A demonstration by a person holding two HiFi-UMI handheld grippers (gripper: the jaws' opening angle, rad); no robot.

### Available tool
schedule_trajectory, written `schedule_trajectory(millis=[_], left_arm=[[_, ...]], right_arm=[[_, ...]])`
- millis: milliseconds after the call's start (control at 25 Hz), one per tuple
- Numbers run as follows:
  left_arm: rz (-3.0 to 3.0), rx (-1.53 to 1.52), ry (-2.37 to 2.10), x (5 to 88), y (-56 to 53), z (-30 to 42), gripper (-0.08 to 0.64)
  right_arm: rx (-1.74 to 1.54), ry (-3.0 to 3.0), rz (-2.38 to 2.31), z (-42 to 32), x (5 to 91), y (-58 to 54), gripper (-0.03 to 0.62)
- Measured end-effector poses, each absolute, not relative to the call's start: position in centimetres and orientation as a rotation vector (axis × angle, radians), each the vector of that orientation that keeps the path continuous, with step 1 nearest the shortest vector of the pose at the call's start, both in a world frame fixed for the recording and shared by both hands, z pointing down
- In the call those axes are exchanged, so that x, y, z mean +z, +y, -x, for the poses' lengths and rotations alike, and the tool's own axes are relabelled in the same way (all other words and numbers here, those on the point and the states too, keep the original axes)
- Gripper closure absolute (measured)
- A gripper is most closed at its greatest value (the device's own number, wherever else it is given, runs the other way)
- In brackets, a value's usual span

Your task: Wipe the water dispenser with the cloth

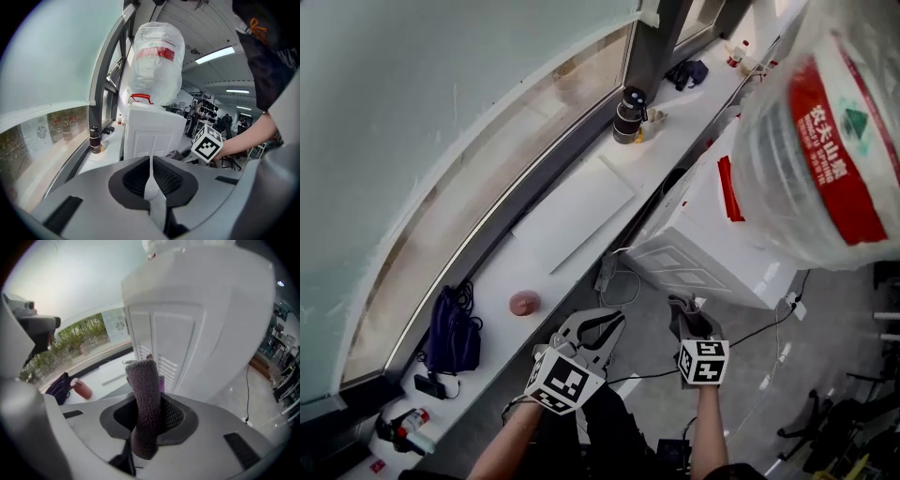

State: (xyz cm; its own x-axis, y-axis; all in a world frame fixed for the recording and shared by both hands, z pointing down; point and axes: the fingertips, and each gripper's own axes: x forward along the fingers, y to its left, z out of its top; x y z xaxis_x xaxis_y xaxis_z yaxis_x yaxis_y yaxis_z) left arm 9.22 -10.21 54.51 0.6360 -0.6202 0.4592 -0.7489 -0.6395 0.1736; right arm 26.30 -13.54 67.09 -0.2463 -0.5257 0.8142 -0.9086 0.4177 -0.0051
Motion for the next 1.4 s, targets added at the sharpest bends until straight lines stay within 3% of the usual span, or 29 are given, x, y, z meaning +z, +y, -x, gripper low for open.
schedule_trajectory(millis=[600,1040,1400], left_arm=[[-2.582,0.435,-1.115,40.1,-6.7,-12.5,0.537],[-2.654,0.48,-1.066,34.8,-3.8,-13.3,0.537],[-2.812,0.468,-0.937,31.2,1.4,-12.1,0.537]], right_arm=[[0.701,-2.2,-1.276,-25.5,45.9,-7.4,0.489],[0.647,-2.232,-1.461,-28.5,40.1,-5.0,0.489],[0.672,-2.245,-1.639,-26.1,36.7,-0.1,0.489]])
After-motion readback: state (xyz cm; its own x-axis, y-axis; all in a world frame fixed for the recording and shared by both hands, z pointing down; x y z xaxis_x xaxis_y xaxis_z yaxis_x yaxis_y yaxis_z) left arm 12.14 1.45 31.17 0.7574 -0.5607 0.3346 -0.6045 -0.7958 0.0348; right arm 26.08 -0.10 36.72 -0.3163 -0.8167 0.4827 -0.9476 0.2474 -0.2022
